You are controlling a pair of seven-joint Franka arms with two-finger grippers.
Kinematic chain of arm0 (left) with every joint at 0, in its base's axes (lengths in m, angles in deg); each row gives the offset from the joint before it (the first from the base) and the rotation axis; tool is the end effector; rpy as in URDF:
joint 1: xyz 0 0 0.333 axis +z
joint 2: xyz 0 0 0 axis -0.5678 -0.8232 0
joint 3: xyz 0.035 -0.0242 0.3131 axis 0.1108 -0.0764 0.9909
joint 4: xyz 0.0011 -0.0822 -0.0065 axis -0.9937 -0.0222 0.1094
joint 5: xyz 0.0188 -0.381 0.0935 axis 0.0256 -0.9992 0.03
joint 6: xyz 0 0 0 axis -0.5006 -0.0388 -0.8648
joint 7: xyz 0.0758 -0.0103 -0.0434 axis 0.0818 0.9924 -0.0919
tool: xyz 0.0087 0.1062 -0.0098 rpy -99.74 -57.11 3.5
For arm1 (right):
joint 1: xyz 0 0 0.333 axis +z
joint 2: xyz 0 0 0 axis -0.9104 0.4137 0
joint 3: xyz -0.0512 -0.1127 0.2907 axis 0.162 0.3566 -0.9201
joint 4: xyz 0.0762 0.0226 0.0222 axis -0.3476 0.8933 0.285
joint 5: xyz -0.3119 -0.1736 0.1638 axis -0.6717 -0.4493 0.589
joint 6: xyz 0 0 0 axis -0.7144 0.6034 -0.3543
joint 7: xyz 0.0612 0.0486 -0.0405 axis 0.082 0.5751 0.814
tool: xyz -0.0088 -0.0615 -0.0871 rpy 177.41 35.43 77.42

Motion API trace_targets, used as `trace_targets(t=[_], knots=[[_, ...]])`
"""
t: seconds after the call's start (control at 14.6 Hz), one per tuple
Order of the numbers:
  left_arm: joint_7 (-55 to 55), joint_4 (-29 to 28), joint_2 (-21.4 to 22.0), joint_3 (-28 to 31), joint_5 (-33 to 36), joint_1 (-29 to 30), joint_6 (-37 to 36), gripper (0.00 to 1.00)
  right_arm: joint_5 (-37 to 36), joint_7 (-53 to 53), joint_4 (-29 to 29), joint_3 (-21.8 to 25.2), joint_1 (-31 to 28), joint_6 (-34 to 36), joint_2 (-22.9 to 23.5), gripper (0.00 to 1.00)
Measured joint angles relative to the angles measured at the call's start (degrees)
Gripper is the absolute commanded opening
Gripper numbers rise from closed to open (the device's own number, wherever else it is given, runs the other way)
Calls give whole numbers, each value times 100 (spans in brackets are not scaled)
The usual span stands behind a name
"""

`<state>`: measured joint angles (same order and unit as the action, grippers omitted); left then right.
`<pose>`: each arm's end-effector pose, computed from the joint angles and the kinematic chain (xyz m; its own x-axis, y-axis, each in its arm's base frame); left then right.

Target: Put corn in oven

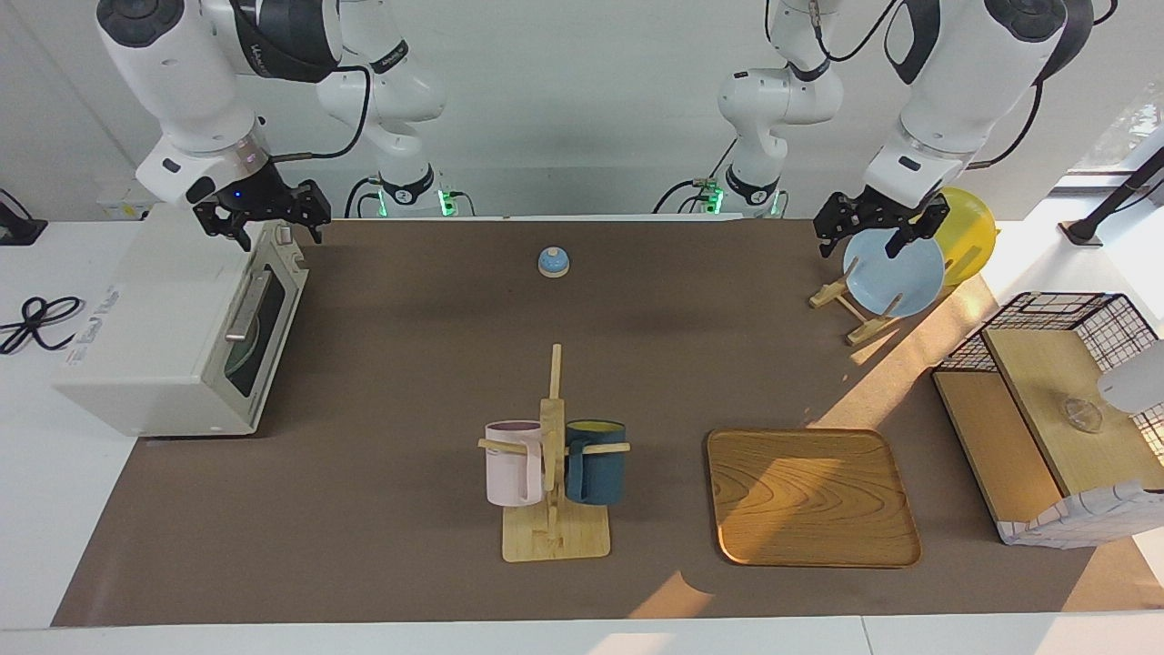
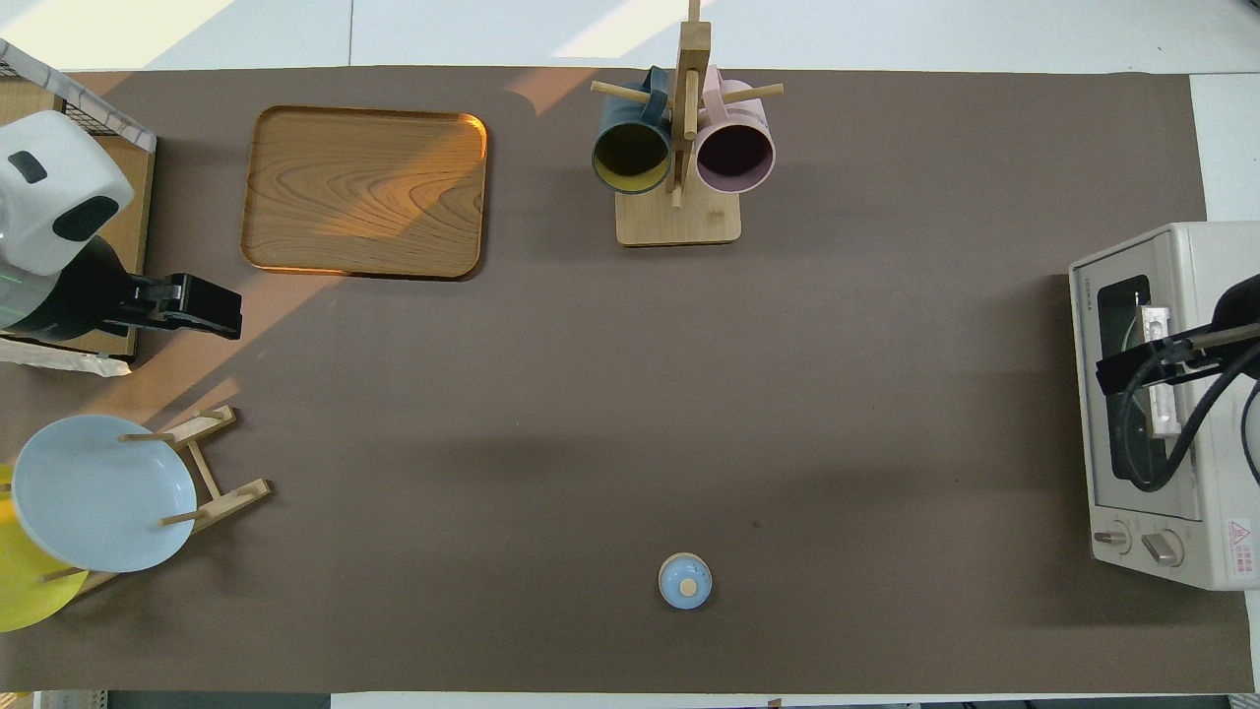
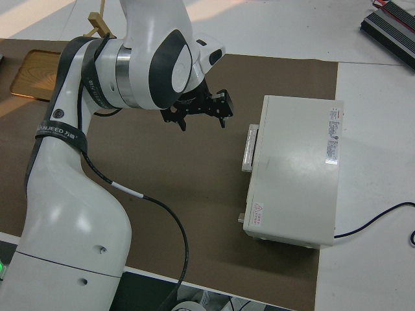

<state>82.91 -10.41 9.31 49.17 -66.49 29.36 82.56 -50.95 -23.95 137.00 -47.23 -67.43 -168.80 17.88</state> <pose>0.5343 -0.0997 0.6049 0.9930 -0.1066 -0.0509 -0.1068 -0.9943 -0.0012 0.5168 -0.0199 0.5795 0.9784 0.1483 -0.1442 0.1570 -0.9863 0.0510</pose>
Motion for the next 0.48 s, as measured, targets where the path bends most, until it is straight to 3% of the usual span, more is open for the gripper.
trace_targets(t=[0.48], knots=[[0, 0, 0, 0, 0, 0, -1, 100, 293, -503, -442, -120, 97, 153, 185, 100]])
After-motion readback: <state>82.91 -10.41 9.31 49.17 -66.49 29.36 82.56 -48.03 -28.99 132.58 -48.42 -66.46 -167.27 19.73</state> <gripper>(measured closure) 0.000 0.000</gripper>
